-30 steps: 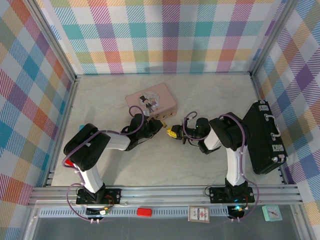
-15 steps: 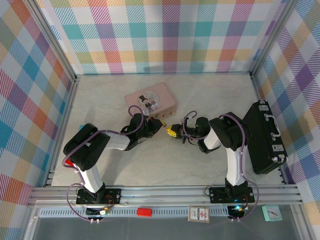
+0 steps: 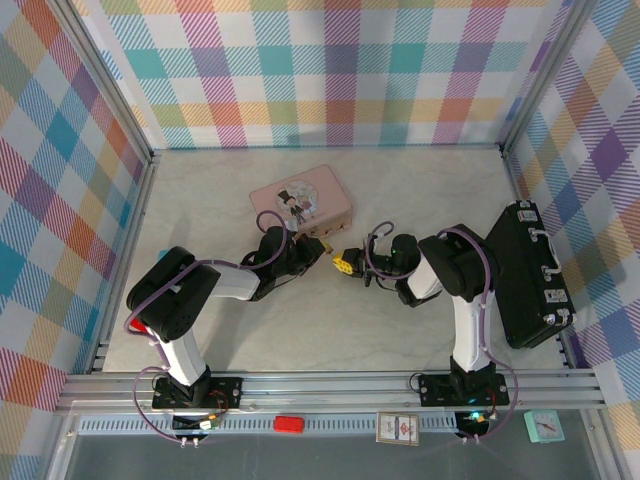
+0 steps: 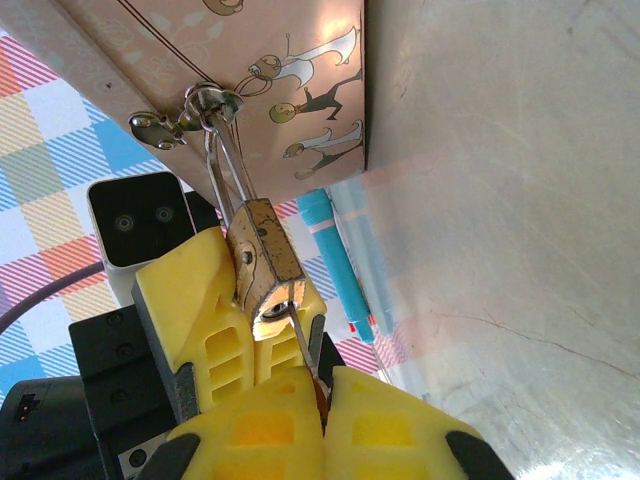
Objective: Unlock the padlock with the key
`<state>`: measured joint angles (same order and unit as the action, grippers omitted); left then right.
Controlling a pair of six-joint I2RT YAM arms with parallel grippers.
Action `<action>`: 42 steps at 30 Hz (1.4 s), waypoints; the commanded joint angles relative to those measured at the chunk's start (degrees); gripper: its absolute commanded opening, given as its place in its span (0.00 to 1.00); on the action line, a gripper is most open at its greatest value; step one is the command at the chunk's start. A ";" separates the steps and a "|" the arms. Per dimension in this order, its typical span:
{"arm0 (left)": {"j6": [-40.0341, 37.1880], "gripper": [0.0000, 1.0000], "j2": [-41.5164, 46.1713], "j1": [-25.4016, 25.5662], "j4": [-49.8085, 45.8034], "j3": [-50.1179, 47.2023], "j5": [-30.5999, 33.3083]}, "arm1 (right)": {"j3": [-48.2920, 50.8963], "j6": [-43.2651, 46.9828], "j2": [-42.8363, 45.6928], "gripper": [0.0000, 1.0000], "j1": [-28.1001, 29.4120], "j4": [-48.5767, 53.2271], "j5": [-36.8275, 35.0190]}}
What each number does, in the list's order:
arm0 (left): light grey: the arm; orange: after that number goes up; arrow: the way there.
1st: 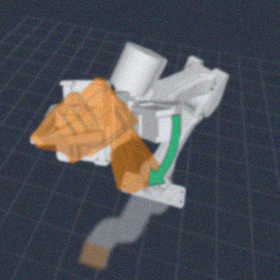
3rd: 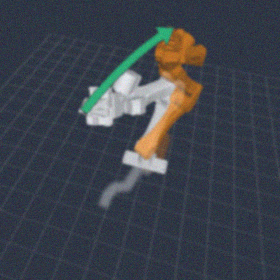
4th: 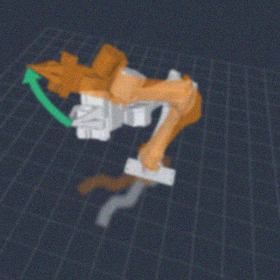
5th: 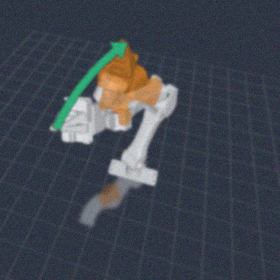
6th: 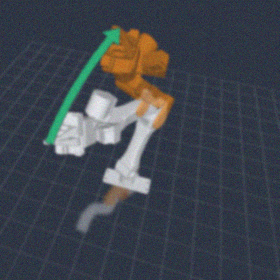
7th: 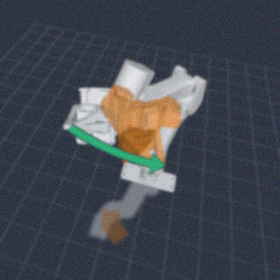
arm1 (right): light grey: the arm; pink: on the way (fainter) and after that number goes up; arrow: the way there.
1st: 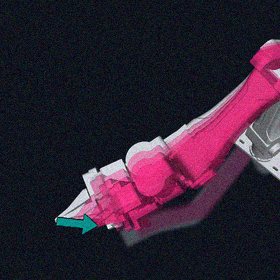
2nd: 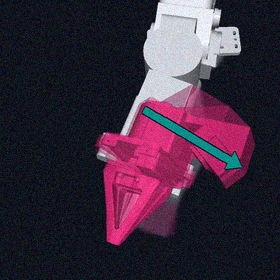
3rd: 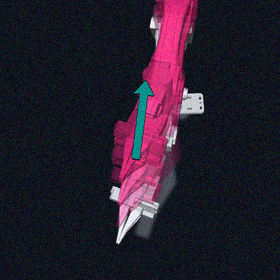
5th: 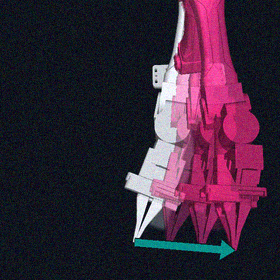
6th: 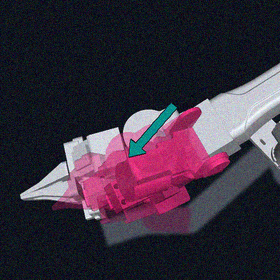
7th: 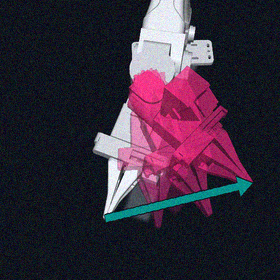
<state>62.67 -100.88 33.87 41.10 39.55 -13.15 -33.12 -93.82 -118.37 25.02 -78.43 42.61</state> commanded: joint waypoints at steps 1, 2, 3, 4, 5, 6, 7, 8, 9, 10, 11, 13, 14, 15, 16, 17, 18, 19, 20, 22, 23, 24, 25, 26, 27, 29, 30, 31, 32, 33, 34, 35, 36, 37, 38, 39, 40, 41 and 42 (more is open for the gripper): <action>1.84 0.00 2.04 -1.00 7.18 0.88 -3.53 | 0.07 0.76 -0.01 0.00 -0.48 -2.16 -1.61; 1.88 0.00 1.97 -1.00 7.47 0.97 -3.72 | 0.08 0.76 -0.01 0.00 -0.50 -2.16 -1.66; 2.01 0.00 1.92 -1.00 7.74 0.97 -3.81 | 0.17 0.80 -0.02 0.00 -0.49 -2.16 -1.74; 2.10 0.00 1.92 -1.00 7.85 0.86 -3.73 | 0.24 0.96 -0.02 0.00 -0.49 -2.16 -1.74; 2.06 0.00 1.98 -1.00 7.86 0.88 -3.75 | 0.38 1.01 -0.02 0.00 -0.54 -2.16 -1.81; 2.10 0.00 1.97 -1.00 7.79 0.84 -3.60 | 0.55 1.05 0.05 0.00 -0.49 -2.16 -1.89; 2.10 0.00 1.93 -1.00 7.77 0.78 -3.55 | 0.66 1.10 0.15 0.00 -0.49 -2.16 -1.92; 2.10 0.00 1.98 -1.00 7.85 0.70 -3.48 | 0.73 1.18 0.20 0.00 -0.52 -2.16 -1.98; 2.10 0.00 1.85 -1.00 7.96 0.68 -3.51 | 0.95 1.19 0.15 0.00 -0.58 -2.16 -2.09; 2.18 0.00 1.84 -1.00 8.02 0.69 -3.55 | 1.07 1.28 0.12 0.00 -0.58 -2.16 -2.14; 2.19 0.00 1.85 -1.02 8.11 0.70 -3.51 | 1.22 1.36 0.07 0.00 -0.58 -2.16 -2.18; 2.28 0.00 1.91 -0.93 8.31 0.61 -3.54 | 1.48 1.51 -0.02 0.00 -0.58 -2.16 -2.27; 2.23 0.00 2.04 -0.83 8.11 0.62 -3.55 | 1.66 1.62 0.11 0.00 -0.58 -2.16 -2.28; 2.20 0.00 2.25 -0.82 7.99 0.57 -3.48 | 1.66 1.63 0.22 0.00 -0.65 -2.16 -2.27; 2.19 0.00 2.38 -0.82 7.97 0.45 -3.42 | 1.77 1.63 0.31 0.00 -0.67 -2.16 -2.27; 2.07 0.00 2.43 -0.82 7.79 0.38 -3.38 | 1.67 1.62 0.41 0.00 -0.67 -2.16 -2.27; 1.93 0.00 2.45 -0.82 7.52 0.44 -3.38 | 1.58 1.58 0.58 0.00 -0.68 -2.16 -2.29; 1.89 0.00 2.36 -0.83 7.50 0.44 -3.38 | 1.51 1.54 0.75 0.00 -0.67 -2.16 -2.31; 1.92 0.00 2.26 -0.82 7.67 0.44 -3.38 | 1.45 1.45 0.98 0.00 -0.67 -2.16 -2.19; 2.10 0.00 2.04 -0.82 7.92 0.35 -3.20 | 1.41 1.36 1.63 0.00 -0.66 -2.16 -2.09; 2.10 0.00 1.93 -0.81 8.08 0.36 -3.20 | 1.48 1.36 1.84 0.00 -0.65 -2.16 -2.08; 2.33 0.00 1.84 -0.82 8.32 0.44 -3.29 | 1.68 1.36 2.06 0.00 -0.58 -2.16 -2.01; 2.68 0.00 1.77 -0.82 8.74 0.36 -3.29 | 1.96 1.24 2.25 0.00 -0.60 -2.16 -2.09; 3.17 0.00 1.68 -0.82 9.28 0.34 -3.42 | 2.13 1.26 2.26 0.00 -0.58 -2.16 -2.05; 3.49 0.00 1.63 -0.69 9.69 0.37 -3.55 | 2.02 1.32 2.18 0.00 -0.58 -2.16 -1.86; 3.51 0.00 1.50 -0.43 9.46 0.68 -3.47 | 2.23 1.28 2.00 0.00 -0.49 -2.16 -1.91; 3.51 0.00 1.48 -0.30 9.44 0.83 -3.46 | 2.24 1.31 2.08 0.00 -0.41 -2.16 -1.92; 3.58 0.00 1.24 -0.21 9.51 0.86 -3.46 | 2.19 1.30 2.32 0.00 -0.41 -2.16 -2.03; 3.81 0.00 1.08 -0.15 9.88 0.83 -3.51 | 2.19 1.27 2.50 0.00 -0.34 -2.16 -2.11; 4.10 0.00 0.79 -0.12 10.58 0.69 -3.46 | 2.19 1.27 2.86 0.00 -0.32 -2.16 -2.34; 4.36 0.00 0.53 -0.16 10.83 0.70 -3.55 | 2.11 1.27 3.06 0.00 -0.30 -2.16 -2.36; 4.47 0.00 0.35 -0.04 11.05 0.78 -3.63 | 2.02 1.12 3.18 0.00 -0.31 -2.16 -2.44; 4.49 0.00 0.23 0.04 11.14 0.79 -3.64 | 1.95 1.10 3.31 0.00 -0.32 -2.16 -2.44; 4.63 0.00 0.16 0.12 11.11 0.79 -3.64 | 1.81 1.10 3.41 0.00 -0.32 -2.16 -2.37; 4.73 0.00 0.12 0.15 11.19 0.73 -3.53 | 1.68 1.03 3.41 0.00 -0.32 -2.16 -2.27; 4.82 0.00 0.13 0.23 11.26 0.56 -3.47 | 1.59 0.92 3.32 0.00 -0.32 -2.12 -2.27; 4.78 0.00 0.14 0.19 11.36 0.45 -3.46 | 1.57 0.92 3.32 0.00 -0.30 -2.16 -2.28; 4.75 0.00 0.27 0.23 11.24 0.44 -3.42 | 1.58 0.88 3.32 0.00 -0.32 -2.16 -2.40; 4.66 0.00 0.44 0.27 10.88 0.44 -3.38 | 1.54 0.83 3.39 0.00 -0.32 -2.16 -2.44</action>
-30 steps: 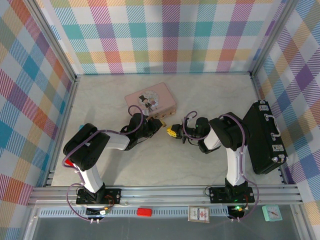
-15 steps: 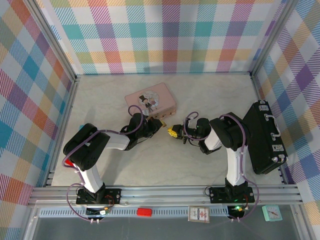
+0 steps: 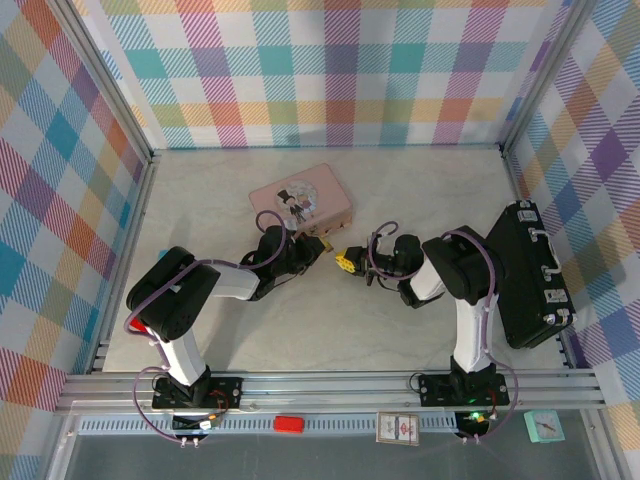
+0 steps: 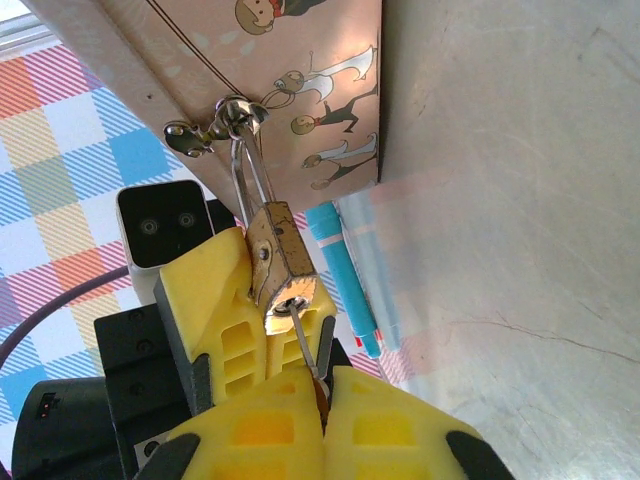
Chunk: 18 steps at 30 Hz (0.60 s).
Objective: Unlock the padlock with the key
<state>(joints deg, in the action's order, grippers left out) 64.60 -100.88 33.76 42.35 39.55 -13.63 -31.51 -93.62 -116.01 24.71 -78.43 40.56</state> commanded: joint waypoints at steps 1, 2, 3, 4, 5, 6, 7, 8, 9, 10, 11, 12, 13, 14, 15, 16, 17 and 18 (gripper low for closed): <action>2.56 0.00 0.48 0.43 9.30 0.49 -2.85 | -0.20 0.71 1.04 0.00 0.03 -2.16 -0.32; 2.55 0.00 0.46 0.43 9.24 0.52 -2.98 | -0.27 0.66 1.07 0.00 -0.01 -2.16 -0.35; 2.55 0.00 0.44 0.51 9.33 0.52 -2.98 | -0.31 0.65 1.01 0.00 -0.01 -2.16 -0.39; 2.55 0.00 0.44 0.52 9.33 0.52 -2.98 | -0.47 0.61 0.87 0.00 -0.01 -2.16 -0.39; 2.55 0.00 0.44 0.59 9.33 0.61 -2.99 | -0.49 0.52 0.74 0.00 -0.01 -2.16 -0.32; 2.54 0.00 0.46 0.61 9.33 0.59 -3.02 | -0.63 0.46 0.64 0.00 0.02 -2.16 -0.33; 2.55 0.00 0.45 0.54 9.34 0.68 -3.03 | -0.66 0.49 0.48 0.00 0.07 -2.16 -0.39; 2.55 0.00 0.35 0.69 9.33 0.78 -2.98 | -0.62 0.56 0.35 0.00 0.08 -2.16 -0.46; 2.55 0.00 0.46 0.70 9.33 0.86 -3.07 | -0.74 0.55 0.23 0.00 0.07 -2.16 -0.43; 2.59 0.00 0.38 0.70 9.25 0.88 -3.07 | -0.87 0.58 0.00 0.00 0.08 -2.16 -0.38; 2.55 0.00 0.44 0.75 9.24 0.81 -3.07 | -0.97 0.41 -0.26 0.00 0.06 -2.16 -0.15; 2.51 0.00 0.48 0.78 9.17 0.81 -3.07 | -1.00 0.39 -0.31 0.00 0.08 -2.17 -0.13; 2.53 0.00 0.44 0.76 9.16 0.79 -3.02 | -1.06 0.52 -0.27 0.00 0.16 -2.16 -0.15; 2.48 0.00 0.45 0.78 9.10 0.71 -3.06 | -1.10 0.47 -0.14 0.00 0.24 -2.16 -0.10; 2.52 0.00 0.48 0.78 9.01 0.70 -3.02 | -1.20 0.46 -0.02 0.00 0.27 -2.16 0.04; 2.48 0.00 0.43 0.78 9.06 0.66 -2.98 | -1.31 0.46 0.08 0.00 0.42 -2.16 0.03; 2.46 0.00 0.39 0.87 8.98 0.70 -2.98 | -1.43 0.37 0.08 0.00 0.50 -2.16 -0.04; 2.55 0.00 0.29 0.87 8.98 0.70 -2.98 | -1.58 0.33 0.10 0.00 0.67 -2.16 0.05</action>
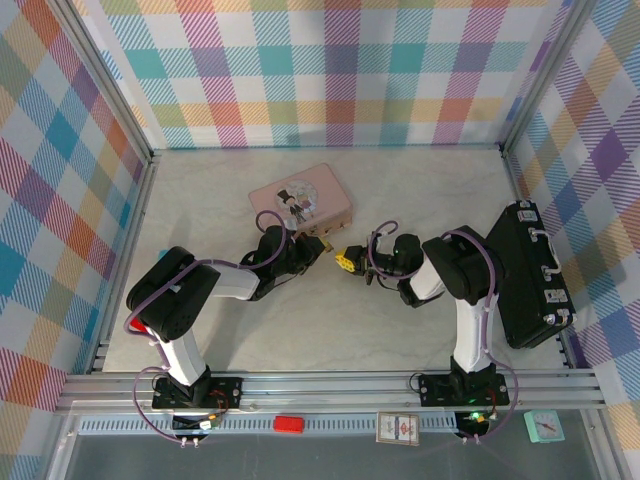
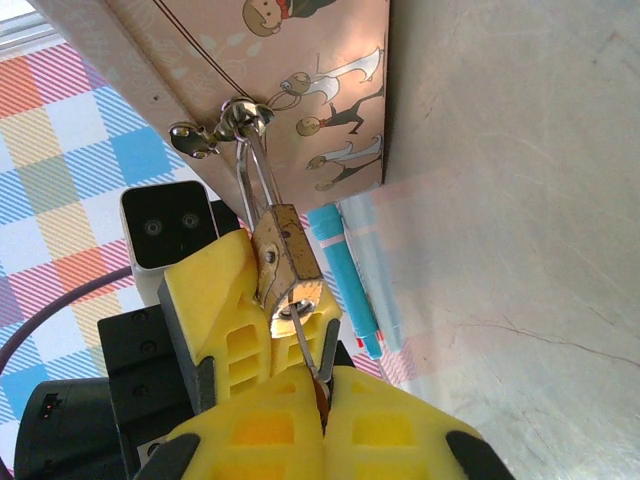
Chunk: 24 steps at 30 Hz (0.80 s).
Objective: Unlock the padlock with the key
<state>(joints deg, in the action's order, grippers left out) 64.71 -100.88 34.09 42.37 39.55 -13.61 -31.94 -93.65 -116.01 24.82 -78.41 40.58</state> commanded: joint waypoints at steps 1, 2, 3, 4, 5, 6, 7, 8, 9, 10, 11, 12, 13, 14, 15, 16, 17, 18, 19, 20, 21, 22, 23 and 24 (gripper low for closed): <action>2.44 0.00 0.31 0.54 8.96 0.69 -2.96 | -1.15 0.31 0.00 0.00 0.66 -2.18 -0.05; 2.46 0.00 0.37 0.54 8.96 0.79 -2.92 | -1.23 0.33 -0.09 0.00 0.83 -2.18 -0.06; 2.44 0.00 0.35 0.54 8.96 0.82 -2.92 | -1.26 0.22 -0.23 0.00 0.93 -2.18 -0.13; 2.44 0.00 0.29 0.54 8.96 0.92 -2.92 | -1.28 0.22 -0.35 0.00 1.02 -2.18 -0.16; 2.36 0.00 0.33 0.54 8.87 1.05 -3.00 | -1.26 0.22 -0.49 0.00 1.13 -2.18 -0.15; 2.35 0.00 0.27 0.54 8.78 1.12 -3.01 | -1.12 0.27 -0.56 0.00 1.19 -2.18 -0.23; 2.35 0.00 0.33 0.54 8.73 1.19 -3.01 | -1.11 0.28 -0.69 0.00 1.20 -2.18 -0.32; 2.35 0.00 0.38 0.54 8.70 1.19 -3.01 | -1.18 0.30 -0.70 0.00 1.27 -2.17 -0.31; 2.35 0.00 0.42 0.54 8.61 1.19 -3.01 | -1.13 0.39 -0.71 0.00 1.29 -2.18 -0.33; 2.40 0.00 0.34 0.54 8.56 1.23 -2.93 | -1.18 0.37 -0.71 0.00 1.37 -2.18 -0.42; 2.44 0.00 0.43 0.54 8.52 1.14 -2.83 | -1.12 0.44 -0.71 0.00 1.37 -2.18 -0.39; 2.44 0.00 0.45 0.54 8.52 1.14 -2.83 | -1.06 0.39 -0.71 0.00 1.47 -2.18 -0.58; 2.44 0.00 0.44 0.52 8.52 1.22 -2.91 | -1.03 0.39 -0.79 0.00 1.44 -2.18 -0.66; 2.44 0.00 0.43 0.54 8.52 1.22 -2.99 | -0.94 0.44 -0.88 0.00 1.45 -2.18 -0.76; 2.48 0.00 0.42 0.54 8.61 1.30 -3.01 | -0.96 0.42 -1.02 0.00 1.39 -2.18 -0.82; 2.53 0.00 0.43 0.54 8.61 1.27 -3.09 | -1.00 0.40 -1.12 0.00 1.46 -2.18 -0.85; 2.52 0.00 0.51 0.54 8.61 1.32 -3.09 | -0.94 0.47 -1.30 0.00 1.44 -2.18 -0.92; 2.53 0.00 0.67 0.56 8.61 1.23 -3.01 | -0.86 0.47 -1.41 0.00 1.44 -2.18 -1.09; 2.61 0.00 0.81 0.54 8.53 1.15 -2.88 | -0.92 0.32 -1.55 0.00 1.42 -2.18 -1.19; 2.62 0.00 1.08 0.63 8.45 0.98 -2.68 | -0.84 0.25 -1.59 0.00 1.35 -2.18 -1.28; 2.62 0.00 1.34 0.63 8.31 0.88 -2.57 | -0.99 0.26 -1.59 0.00 1.42 -2.18 -1.38; 2.46 0.00 1.60 0.70 8.10 0.94 -2.57 | -1.17 0.16 -1.59 0.00 1.37 -2.18 -1.38; 2.43 0.00 1.64 0.71 7.95 0.97 -2.62 | -1.32 0.09 -1.54 0.00 1.39 -2.18 -1.39; 2.44 0.00 1.76 0.85 7.94 0.97 -2.57 | -1.43 -0.10 -1.46 0.00 1.39 -2.18 -1.46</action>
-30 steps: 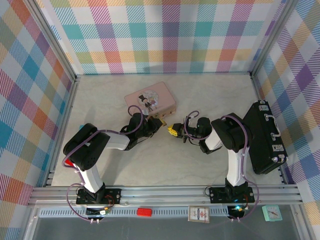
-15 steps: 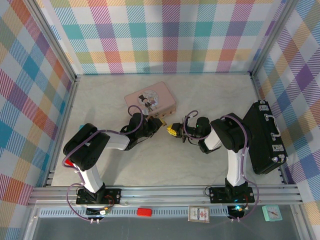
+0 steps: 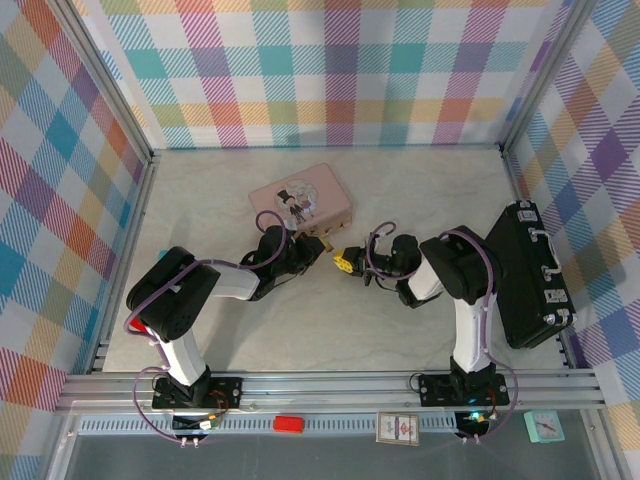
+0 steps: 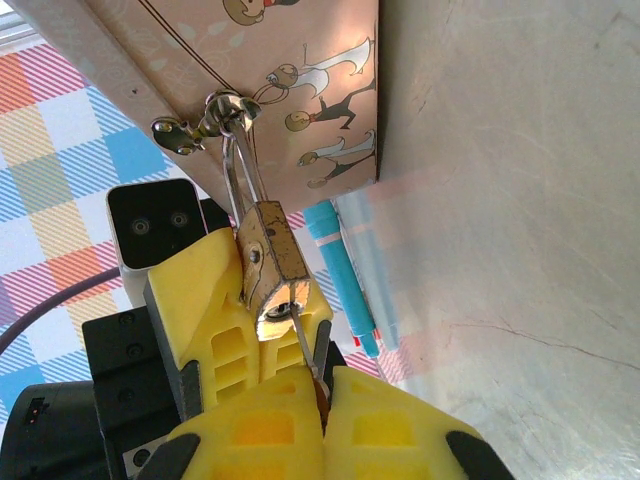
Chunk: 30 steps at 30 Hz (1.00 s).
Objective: Unlock the padlock with the key
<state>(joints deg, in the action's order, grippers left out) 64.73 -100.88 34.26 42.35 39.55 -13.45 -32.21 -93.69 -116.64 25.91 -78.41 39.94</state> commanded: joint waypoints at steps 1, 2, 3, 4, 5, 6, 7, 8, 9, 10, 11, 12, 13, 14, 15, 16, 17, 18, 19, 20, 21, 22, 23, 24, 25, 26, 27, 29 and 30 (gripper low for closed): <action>2.40 0.00 1.80 0.80 7.94 0.97 -2.72 | -1.31 -0.09 -0.71 0.00 0.30 -2.18 -0.85; 2.42 0.00 1.83 0.89 8.01 0.97 -2.72 | -1.43 -0.16 -0.54 0.00 0.30 -2.18 -0.83; 2.42 0.00 1.72 0.98 8.04 0.97 -2.63 | -1.54 -0.29 -0.44 0.00 0.27 -2.18 -0.83; 2.46 0.00 1.77 1.07 8.15 0.80 -2.42 | -1.69 -0.43 -0.28 0.00 0.34 -2.18 -0.83; 2.59 0.00 1.79 1.07 8.32 0.58 -2.22 | -1.72 -0.44 -0.18 0.00 0.28 -2.18 -0.88; 2.68 0.00 1.87 1.07 8.52 0.44 -2.15 | -1.57 -0.60 -0.08 0.00 0.28 -2.18 -1.00; 2.68 0.00 1.87 1.07 8.54 0.33 -2.10 | -1.69 -0.62 0.01 0.00 0.30 -2.18 -1.01; 2.68 0.00 1.90 1.10 8.55 0.29 -2.02 | -1.72 -0.68 0.01 0.00 0.28 -2.18 -1.01; 2.68 0.00 1.99 1.16 8.54 0.26 -2.10 | -1.57 -0.78 0.01 0.00 0.28 -2.18 -1.09; 2.60 0.00 1.95 1.16 8.54 0.35 -2.10 | -1.61 -0.77 0.09 0.00 0.26 -2.18 -1.10; 2.59 0.00 1.99 1.13 8.54 0.27 -2.04 | -1.61 -0.79 0.14 0.00 0.28 -2.18 -1.10; 2.59 0.00 1.85 1.16 8.55 0.20 -2.02 | -1.58 -0.87 0.23 0.00 0.28 -2.18 -1.10; 2.59 0.00 1.90 1.16 8.54 0.17 -1.94 | -1.53 -0.87 0.35 0.00 0.28 -2.18 -1.10; 2.60 0.00 1.79 1.16 8.54 0.18 -2.00 | -1.50 -0.85 0.45 0.00 0.27 -2.18 -1.10; 2.59 0.00 1.80 1.16 8.54 0.11 -1.94 | -1.53 -0.82 0.62 0.00 0.28 -2.18 -1.10; 2.68 0.00 1.67 1.16 8.78 0.09 -1.93 | -1.53 -0.79 0.71 0.00 0.28 -2.18 -1.10; 2.68 0.00 1.62 1.14 8.93 0.09 -2.06 | -1.46 -0.86 0.72 0.00 0.28 -2.18 -1.22; 2.74 0.00 1.54 1.16 8.98 0.13 -2.06 | -1.37 -0.85 0.64 0.00 0.28 -2.18 -1.31; 2.77 0.00 1.49 1.16 9.06 0.09 -2.02 | -1.36 -0.87 0.54 0.00 0.28 -2.18 -1.36; 2.77 0.00 1.62 1.16 9.07 0.09 -2.02 | -1.32 -0.83 0.41 0.00 0.23 -2.14 -1.45; 2.77 0.00 1.68 1.16 9.07 0.09 -2.02 | -1.27 -0.92 0.28 0.00 0.19 -2.18 -1.58; 2.77 0.00 1.72 1.12 9.07 0.00 -2.02 | -1.28 -0.96 0.28 0.00 0.19 -2.18 -1.70; 2.75 0.00 1.85 1.24 9.07 -0.04 -2.02 | -1.20 -0.99 0.27 0.00 0.19 -2.18 -1.86; 2.68 0.00 1.87 1.25 9.05 -0.13 -1.94 | -1.01 -1.08 0.47 0.00 0.19 -2.18 -2.12; 2.68 0.00 1.98 1.23 8.98 -0.24 -1.93 | -0.88 -1.22 0.58 0.00 0.19 -2.18 -2.42; 2.69 0.00 2.01 1.31 9.06 -0.26 -1.92 | -0.91 -1.29 0.82 0.00 0.15 -2.18 -2.50; 2.67 0.00 2.08 1.33 9.10 -0.35 -1.91 | -0.85 -1.39 0.89 0.00 0.19 -2.18 -2.65; 2.68 0.00 2.14 1.49 9.12 -0.36 -1.75 | -0.74 -1.74 1.11 0.00 0.08 -2.18 -3.02; 2.68 0.00 2.03 1.60 9.16 -0.35 -1.75 | -0.62 -1.84 1.16 0.00 0.10 -2.18 -3.28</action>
<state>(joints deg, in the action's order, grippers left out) 64.75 -100.88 34.54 42.41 39.51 -12.78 -32.36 -94.56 -116.62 25.89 -78.41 39.48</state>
